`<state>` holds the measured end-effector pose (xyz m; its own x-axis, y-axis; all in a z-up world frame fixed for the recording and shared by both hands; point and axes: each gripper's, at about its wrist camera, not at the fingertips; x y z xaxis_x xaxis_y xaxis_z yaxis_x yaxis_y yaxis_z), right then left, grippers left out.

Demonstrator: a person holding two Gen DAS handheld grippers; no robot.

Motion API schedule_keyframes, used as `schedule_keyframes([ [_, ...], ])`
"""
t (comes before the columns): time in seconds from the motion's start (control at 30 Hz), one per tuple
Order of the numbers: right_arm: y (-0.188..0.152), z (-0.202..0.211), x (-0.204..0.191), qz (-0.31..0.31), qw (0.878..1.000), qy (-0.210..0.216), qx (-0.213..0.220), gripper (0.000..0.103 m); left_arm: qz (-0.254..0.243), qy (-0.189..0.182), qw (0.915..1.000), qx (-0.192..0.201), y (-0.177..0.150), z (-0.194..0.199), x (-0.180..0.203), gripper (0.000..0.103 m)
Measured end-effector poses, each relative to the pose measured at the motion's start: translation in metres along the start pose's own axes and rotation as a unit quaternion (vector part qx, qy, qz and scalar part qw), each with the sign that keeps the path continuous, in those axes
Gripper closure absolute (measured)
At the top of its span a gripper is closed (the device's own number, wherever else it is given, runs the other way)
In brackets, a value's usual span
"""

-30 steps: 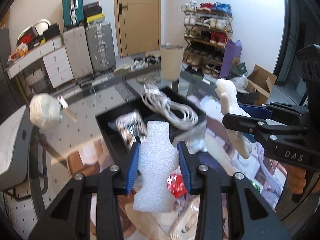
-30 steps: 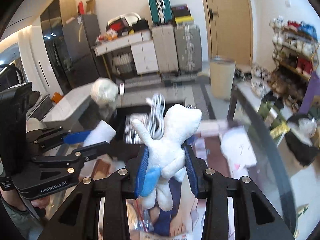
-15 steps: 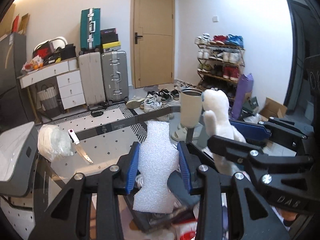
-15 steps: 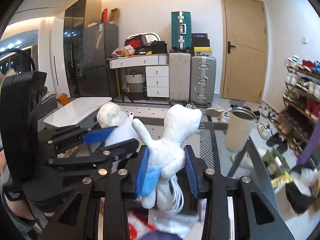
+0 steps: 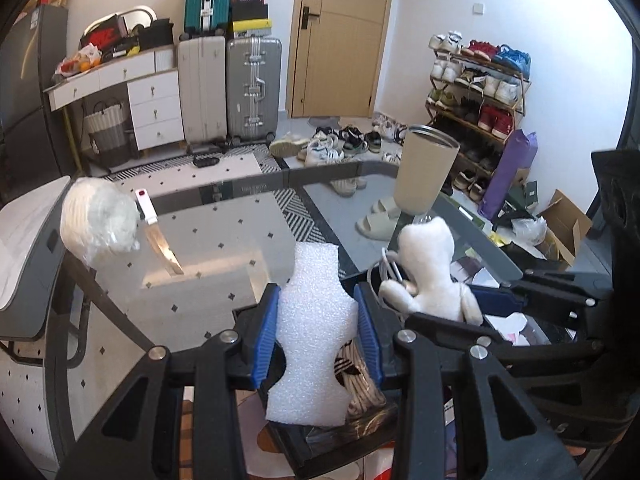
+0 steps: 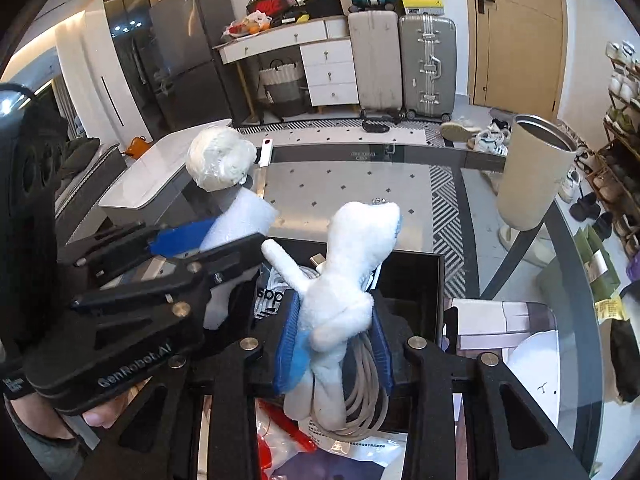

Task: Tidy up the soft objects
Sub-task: 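Carry the foam piece and plush toy over the bin and release them inside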

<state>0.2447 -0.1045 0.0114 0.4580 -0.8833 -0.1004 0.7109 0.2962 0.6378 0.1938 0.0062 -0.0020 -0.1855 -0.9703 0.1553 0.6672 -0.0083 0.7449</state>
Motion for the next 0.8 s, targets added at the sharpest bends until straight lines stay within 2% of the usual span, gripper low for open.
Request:
schedule_keyframes([
  [0.13,-0.002,-0.007,0.0,0.004,0.999,0.032,-0.029,0.071,0.002,0.003,0.9998,-0.018,-0.005,-0.005,0.003,0.067],
  [0.2,-0.01,-0.014,-0.003,0.022,0.996,0.058,-0.06,0.073,0.004,0.005,0.9997,-0.022,-0.006,-0.004,0.002,0.067],
  [0.27,-0.014,-0.023,-0.008,0.047,0.994,0.07,-0.076,0.079,0.011,0.003,0.9997,-0.023,-0.008,-0.003,-0.001,0.067],
  [0.43,-0.015,-0.024,-0.001,0.048,0.996,0.006,-0.072,0.079,0.007,-0.003,0.9987,-0.051,-0.011,-0.011,0.003,0.067],
  [0.53,-0.017,-0.024,0.004,0.04,0.997,0.005,-0.071,0.076,0.011,0.0,0.9981,-0.06,-0.012,-0.015,0.005,0.066],
  [0.63,-0.017,-0.017,0.006,0.043,0.997,-0.009,-0.064,0.066,-0.003,0.017,0.9964,-0.083,-0.016,-0.022,0.007,0.061],
  [0.73,-0.016,-0.009,0.005,0.047,0.998,-0.016,-0.048,0.063,-0.002,0.025,0.9961,-0.085,-0.022,-0.024,0.007,0.05],
  [0.8,-0.016,-0.001,0.006,0.045,0.998,-0.012,-0.043,0.061,-0.006,0.025,0.9965,-0.079,-0.022,-0.022,0.009,0.05],
])
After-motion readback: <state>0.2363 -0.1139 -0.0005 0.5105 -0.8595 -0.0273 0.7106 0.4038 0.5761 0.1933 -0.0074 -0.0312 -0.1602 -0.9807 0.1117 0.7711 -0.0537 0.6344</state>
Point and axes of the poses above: each gripper's, at about its wrist camera, not at the fingertips, and z roughly against the way its jaws point, x to its right, y to its top, and after that the axes turned 3 degrees about z, right-handed
